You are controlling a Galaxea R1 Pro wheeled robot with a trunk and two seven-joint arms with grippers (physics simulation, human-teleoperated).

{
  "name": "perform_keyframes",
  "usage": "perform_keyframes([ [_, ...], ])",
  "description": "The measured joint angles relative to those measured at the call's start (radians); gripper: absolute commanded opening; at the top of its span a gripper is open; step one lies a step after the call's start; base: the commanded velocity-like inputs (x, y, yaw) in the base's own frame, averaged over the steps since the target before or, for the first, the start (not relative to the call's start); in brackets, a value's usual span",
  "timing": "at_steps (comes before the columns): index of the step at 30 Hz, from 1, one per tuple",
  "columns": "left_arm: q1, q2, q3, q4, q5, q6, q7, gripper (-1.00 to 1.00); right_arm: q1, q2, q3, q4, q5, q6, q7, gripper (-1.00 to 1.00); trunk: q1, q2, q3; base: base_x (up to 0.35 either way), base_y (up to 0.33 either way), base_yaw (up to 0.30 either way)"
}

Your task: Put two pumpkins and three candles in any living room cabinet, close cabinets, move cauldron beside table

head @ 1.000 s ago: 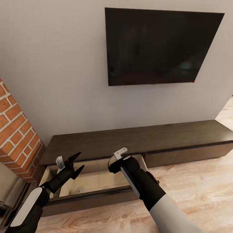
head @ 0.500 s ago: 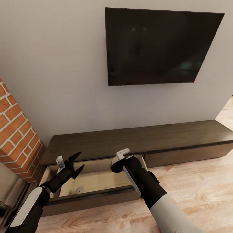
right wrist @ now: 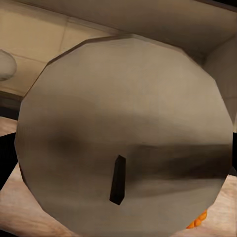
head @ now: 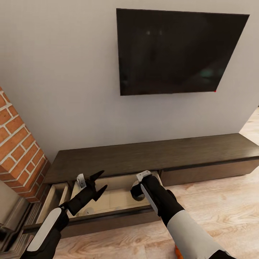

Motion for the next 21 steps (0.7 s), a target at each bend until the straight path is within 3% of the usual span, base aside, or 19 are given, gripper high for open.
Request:
perform_keyframes([
  [4,0.0,0.0,0.0,0.0,0.0,0.0,0.002,1.0,-0.001,0.0,0.003,0.001,-0.001,0.005,-0.001,-1.0,0.0,0.0,0.0,0.032,-0.085,0.079],
  [12,0.0,0.005,0.004,0.0,0.001,0.002,0.001,1.0,-0.001,0.0,0.004,0.003,0.0,0.006,-0.006,-1.0,0.0,0.0,-0.002,0.106,-0.251,0.256],
  [21,0.0,0.005,0.017,0.0,0.002,0.003,0.001,1.0,-0.001,0.0,0.004,0.015,-0.001,0.004,-0.007,-1.0,0.0,0.0,-0.002,0.012,-0.022,0.026],
])
